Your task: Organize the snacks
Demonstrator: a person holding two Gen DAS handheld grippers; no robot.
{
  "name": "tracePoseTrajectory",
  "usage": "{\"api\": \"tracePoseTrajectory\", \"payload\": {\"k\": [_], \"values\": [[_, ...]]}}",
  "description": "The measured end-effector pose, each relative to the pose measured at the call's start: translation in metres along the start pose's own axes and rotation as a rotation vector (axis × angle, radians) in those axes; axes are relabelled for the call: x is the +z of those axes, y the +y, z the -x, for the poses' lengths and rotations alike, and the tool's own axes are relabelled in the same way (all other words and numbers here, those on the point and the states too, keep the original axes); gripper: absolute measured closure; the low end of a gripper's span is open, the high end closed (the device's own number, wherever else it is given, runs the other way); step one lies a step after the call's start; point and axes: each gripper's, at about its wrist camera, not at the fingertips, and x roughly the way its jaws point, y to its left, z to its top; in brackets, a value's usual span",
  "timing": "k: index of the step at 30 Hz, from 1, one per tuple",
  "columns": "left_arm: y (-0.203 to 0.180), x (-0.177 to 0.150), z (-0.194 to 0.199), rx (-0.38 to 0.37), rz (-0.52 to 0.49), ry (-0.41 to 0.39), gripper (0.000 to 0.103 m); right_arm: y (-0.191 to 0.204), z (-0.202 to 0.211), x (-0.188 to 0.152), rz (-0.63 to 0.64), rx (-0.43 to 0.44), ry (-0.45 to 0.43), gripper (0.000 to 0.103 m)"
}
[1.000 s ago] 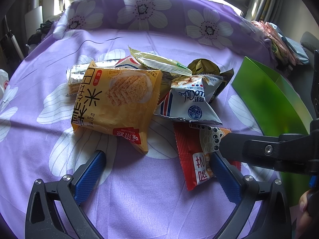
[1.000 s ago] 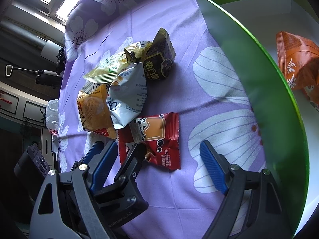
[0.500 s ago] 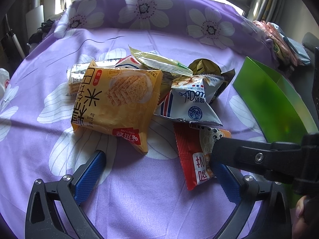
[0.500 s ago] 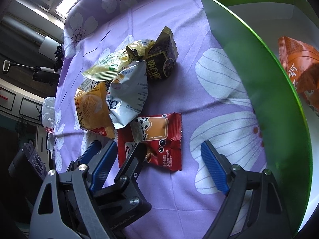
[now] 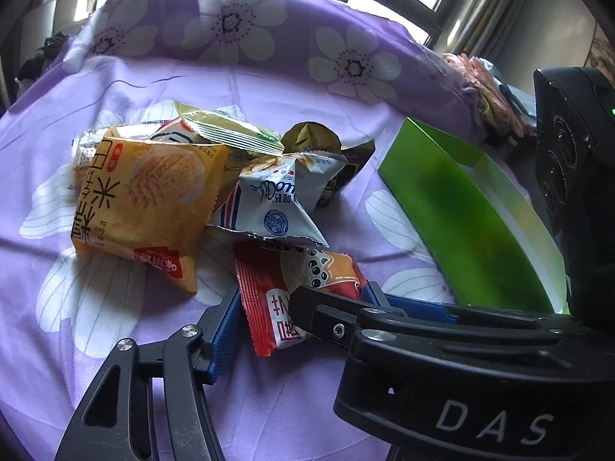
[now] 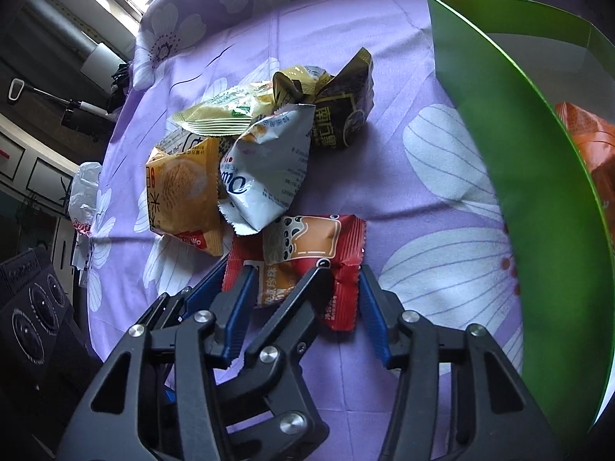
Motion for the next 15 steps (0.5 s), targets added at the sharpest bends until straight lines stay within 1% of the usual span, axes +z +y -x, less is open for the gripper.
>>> {"api": "tracePoseTrajectory", "payload": {"k": [2,3,4,5,9,11,15], "values": [[-0.003,0.001,0.005,0.020,0.000,-0.014,0.045,0.000,0.002,0.000,0.004,0.010,-0.007,0.053],[-0.005,0.002,0.009,0.028,-0.003,-0.022,0.048,0.001,0.004,-0.001,0.002,0.022,-0.010,0.053],[-0.006,0.002,0.013,0.014,-0.008,-0.029,0.050,0.002,0.006,-0.001,0.004,0.036,-0.015,0.054],[-0.008,0.003,0.018,0.022,-0.012,-0.044,0.050,0.003,0.010,-0.002,0.007,0.057,-0.020,0.054],[-0.018,0.011,0.040,0.046,-0.051,-0.112,0.050,0.011,0.032,-0.002,0.029,0.099,-0.093,0.054],[-0.024,0.014,0.049,0.039,-0.071,-0.129,0.050,0.013,0.044,-0.003,0.036,0.108,-0.126,0.054],[-0.046,0.023,0.067,0.045,-0.133,-0.194,0.050,0.011,0.073,-0.004,0.043,0.132,-0.210,0.055]]}}
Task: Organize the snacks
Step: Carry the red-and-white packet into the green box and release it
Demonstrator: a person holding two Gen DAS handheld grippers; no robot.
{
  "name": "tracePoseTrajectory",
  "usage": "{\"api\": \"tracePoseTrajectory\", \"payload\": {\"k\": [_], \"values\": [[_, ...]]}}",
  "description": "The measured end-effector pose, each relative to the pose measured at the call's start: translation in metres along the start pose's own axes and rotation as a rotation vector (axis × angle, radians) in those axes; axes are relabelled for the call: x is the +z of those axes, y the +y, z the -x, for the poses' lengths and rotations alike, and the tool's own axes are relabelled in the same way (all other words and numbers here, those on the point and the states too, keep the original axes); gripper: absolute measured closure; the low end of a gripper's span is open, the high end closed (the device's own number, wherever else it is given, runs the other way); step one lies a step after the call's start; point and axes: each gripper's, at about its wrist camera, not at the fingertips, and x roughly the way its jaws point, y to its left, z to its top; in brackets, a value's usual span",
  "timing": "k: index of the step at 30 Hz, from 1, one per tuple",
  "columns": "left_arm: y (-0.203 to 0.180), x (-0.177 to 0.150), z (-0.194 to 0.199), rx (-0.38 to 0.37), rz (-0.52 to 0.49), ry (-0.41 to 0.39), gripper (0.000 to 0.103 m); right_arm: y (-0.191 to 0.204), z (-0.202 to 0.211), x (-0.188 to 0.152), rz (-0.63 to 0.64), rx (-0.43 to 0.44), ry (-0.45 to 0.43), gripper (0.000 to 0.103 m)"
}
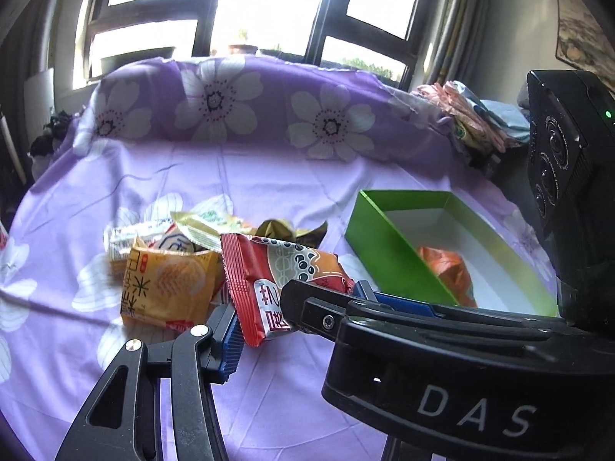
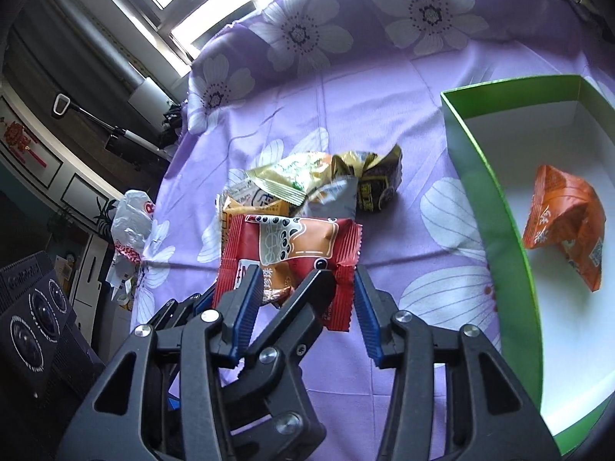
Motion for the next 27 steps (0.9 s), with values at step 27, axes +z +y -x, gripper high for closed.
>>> {"api": "tracePoseTrajectory", "payload": {"k": [27], "values": [[-0.150,0.024,-0.057,-0.263,-0.302,0.089,0.050,-0.128,0.110,-0.004,-0.408,-0.090,-0.275,0.054]]}}
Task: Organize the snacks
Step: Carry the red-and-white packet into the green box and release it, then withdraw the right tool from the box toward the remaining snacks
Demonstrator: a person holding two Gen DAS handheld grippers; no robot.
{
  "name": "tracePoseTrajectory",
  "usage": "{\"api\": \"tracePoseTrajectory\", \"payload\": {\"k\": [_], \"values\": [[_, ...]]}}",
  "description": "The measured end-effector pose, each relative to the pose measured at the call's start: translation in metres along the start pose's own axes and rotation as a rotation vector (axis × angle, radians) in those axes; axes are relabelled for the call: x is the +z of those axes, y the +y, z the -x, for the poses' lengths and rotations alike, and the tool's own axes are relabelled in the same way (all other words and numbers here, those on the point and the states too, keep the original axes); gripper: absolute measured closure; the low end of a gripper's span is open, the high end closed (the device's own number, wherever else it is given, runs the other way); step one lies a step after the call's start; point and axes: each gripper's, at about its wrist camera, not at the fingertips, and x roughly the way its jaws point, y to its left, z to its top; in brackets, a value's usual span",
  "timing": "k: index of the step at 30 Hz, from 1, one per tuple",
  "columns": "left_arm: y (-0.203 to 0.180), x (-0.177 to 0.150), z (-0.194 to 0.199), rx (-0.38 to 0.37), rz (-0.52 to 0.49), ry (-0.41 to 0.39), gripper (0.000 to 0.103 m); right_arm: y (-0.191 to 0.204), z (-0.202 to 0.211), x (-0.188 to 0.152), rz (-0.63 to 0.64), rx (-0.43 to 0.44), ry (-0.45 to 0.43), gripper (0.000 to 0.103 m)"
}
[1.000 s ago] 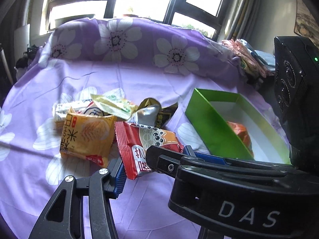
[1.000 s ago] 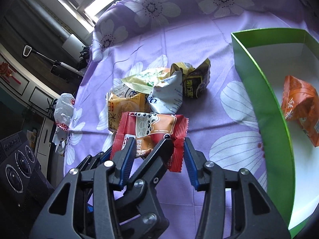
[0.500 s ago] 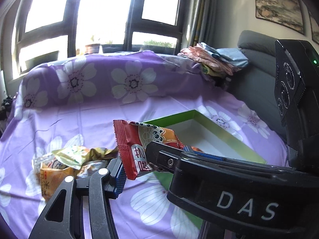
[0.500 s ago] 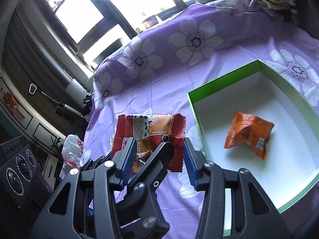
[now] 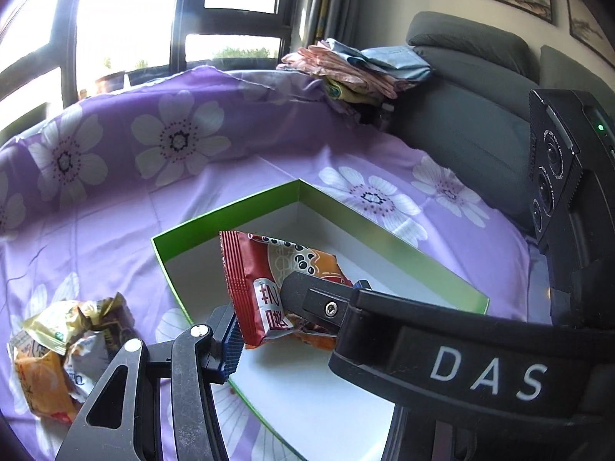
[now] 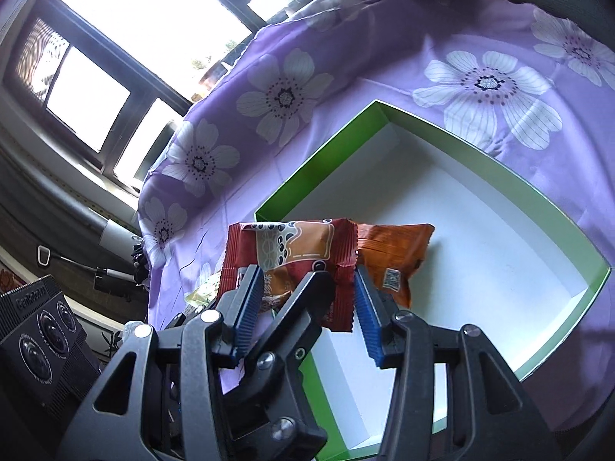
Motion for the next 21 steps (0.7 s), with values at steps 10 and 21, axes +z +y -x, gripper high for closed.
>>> {"api": "tracePoseTrajectory", "payload": {"k": [10,21], "values": [[0.005,-0.005,-0.001,-0.036,0.055,0.052,0.050,-0.015,-0.005,0.000,-0.063,-0.070,0.018,0.035],[0.068,-0.014,0.073,0.081,0.149,-0.025,0.025,0.015,0.000,-0.001,0.065,-0.062,-0.065,0.015]]}}
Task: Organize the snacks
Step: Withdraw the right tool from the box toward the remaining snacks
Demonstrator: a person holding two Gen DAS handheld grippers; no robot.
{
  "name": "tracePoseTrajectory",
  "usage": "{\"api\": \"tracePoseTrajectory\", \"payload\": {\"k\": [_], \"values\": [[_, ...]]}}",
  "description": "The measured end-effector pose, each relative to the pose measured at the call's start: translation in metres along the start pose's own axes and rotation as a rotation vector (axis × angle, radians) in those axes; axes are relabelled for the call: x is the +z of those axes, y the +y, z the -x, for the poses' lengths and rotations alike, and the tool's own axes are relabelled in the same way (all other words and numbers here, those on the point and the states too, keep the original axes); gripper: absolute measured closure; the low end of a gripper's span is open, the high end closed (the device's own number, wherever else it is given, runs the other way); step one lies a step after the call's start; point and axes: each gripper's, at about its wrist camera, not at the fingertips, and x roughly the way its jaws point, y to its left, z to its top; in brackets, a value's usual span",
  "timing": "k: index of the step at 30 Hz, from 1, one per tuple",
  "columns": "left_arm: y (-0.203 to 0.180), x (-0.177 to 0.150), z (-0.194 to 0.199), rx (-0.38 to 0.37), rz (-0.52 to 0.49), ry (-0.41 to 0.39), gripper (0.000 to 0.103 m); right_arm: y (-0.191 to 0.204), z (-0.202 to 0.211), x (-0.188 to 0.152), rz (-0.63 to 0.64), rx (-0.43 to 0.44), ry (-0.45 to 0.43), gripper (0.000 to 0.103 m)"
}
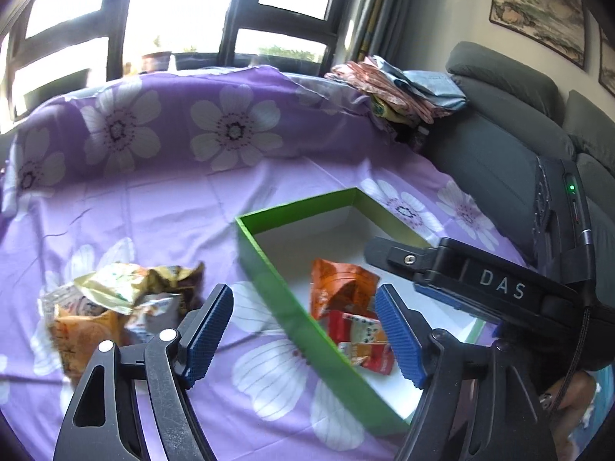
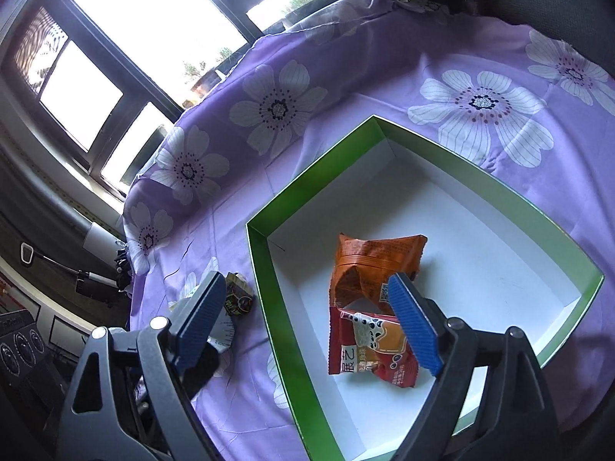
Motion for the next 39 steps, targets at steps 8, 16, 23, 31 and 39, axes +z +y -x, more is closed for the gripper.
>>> {"api": "tracePoseTrajectory", "payload": {"k": [8,16,23,31,39], "values": [[0.095,-0.030,0.022,0.226,0.167,-0.023,0.020,0.033,-0.014,-0.010,0.090,0.012,-0.025,0.008],[0.161,-0.052,0.019,0.391,0.325,0.024,0.019,0.076,-0.040,-0.032,0.232,-0.003,-0.015,0.004],[0.173,-0.056,0.027,0.446,0.337,0.024,0.019,0.095,-0.058,-0.051,0.273,-0.048,-0.009,0.004],[0.185,-0.062,0.031,0.467,0.394,0.034,0.019,0.108,-0.061,-0.059,0.319,-0.035,-0.016,0.004],[0.188,-0.068,0.033,0.493,0.398,0.045,0.019,0.112,-0.063,-0.062,0.331,-0.031,-0.015,0.004]]}}
